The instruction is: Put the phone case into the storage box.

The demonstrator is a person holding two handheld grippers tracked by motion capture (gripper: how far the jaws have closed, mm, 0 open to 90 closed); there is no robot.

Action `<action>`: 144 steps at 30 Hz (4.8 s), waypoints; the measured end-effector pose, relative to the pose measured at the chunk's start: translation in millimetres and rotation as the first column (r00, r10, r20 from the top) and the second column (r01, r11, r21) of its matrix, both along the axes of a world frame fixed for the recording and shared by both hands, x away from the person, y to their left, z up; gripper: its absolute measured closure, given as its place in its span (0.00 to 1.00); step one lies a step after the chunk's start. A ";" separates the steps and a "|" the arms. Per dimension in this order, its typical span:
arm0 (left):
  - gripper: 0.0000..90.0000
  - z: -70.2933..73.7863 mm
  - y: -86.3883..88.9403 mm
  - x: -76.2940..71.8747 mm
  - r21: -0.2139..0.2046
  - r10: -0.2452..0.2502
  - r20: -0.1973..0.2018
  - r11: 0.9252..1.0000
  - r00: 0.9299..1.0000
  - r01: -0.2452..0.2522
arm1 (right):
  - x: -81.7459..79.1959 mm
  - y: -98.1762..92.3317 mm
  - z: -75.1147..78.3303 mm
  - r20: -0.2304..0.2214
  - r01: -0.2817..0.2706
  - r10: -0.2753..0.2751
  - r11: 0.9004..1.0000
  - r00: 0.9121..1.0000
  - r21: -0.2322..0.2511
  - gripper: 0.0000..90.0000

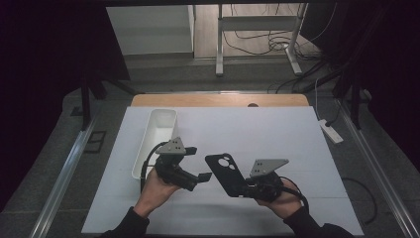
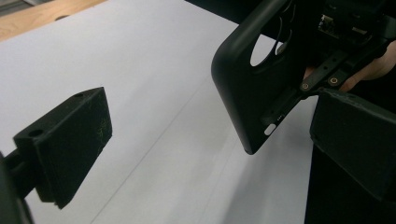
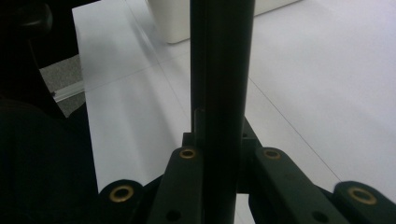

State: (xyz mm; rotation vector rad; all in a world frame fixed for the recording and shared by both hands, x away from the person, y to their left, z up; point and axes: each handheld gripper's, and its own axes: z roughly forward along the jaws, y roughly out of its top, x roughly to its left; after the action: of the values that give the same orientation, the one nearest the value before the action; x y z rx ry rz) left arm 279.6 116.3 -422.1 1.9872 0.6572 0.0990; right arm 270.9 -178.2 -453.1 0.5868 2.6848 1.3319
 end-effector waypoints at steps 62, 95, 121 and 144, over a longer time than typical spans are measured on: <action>0.95 4.3 1.8 1.4 -0.068 -0.026 -0.127 0.998 0.992 0.017 | -2.9 11.0 -7.1 0.047 0.036 -0.033 0.997 0.998 -0.066 0.81; 0.95 19.3 22.8 11.5 0.031 0.054 -0.079 0.998 0.995 -0.052 | -3.1 -3.9 -8.8 0.032 0.125 -0.122 0.983 0.992 -0.131 0.09; 0.95 40.5 50.2 22.3 0.060 0.102 -0.053 0.993 0.993 -0.099 | -9.8 -41.4 -15.1 0.062 0.228 -0.221 0.962 0.973 -0.148 0.00; 0.95 67.6 75.2 31.3 0.077 0.137 -0.026 0.988 0.990 -0.135 | -17.7 -84.5 -17.1 0.028 0.359 -0.359 0.924 0.933 -0.128 0.00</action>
State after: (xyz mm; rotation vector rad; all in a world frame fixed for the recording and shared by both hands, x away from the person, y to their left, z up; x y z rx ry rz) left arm 310.9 191.5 -354.5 2.0176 0.8201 0.1784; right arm 253.2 -262.7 -470.2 0.9990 2.4740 1.0479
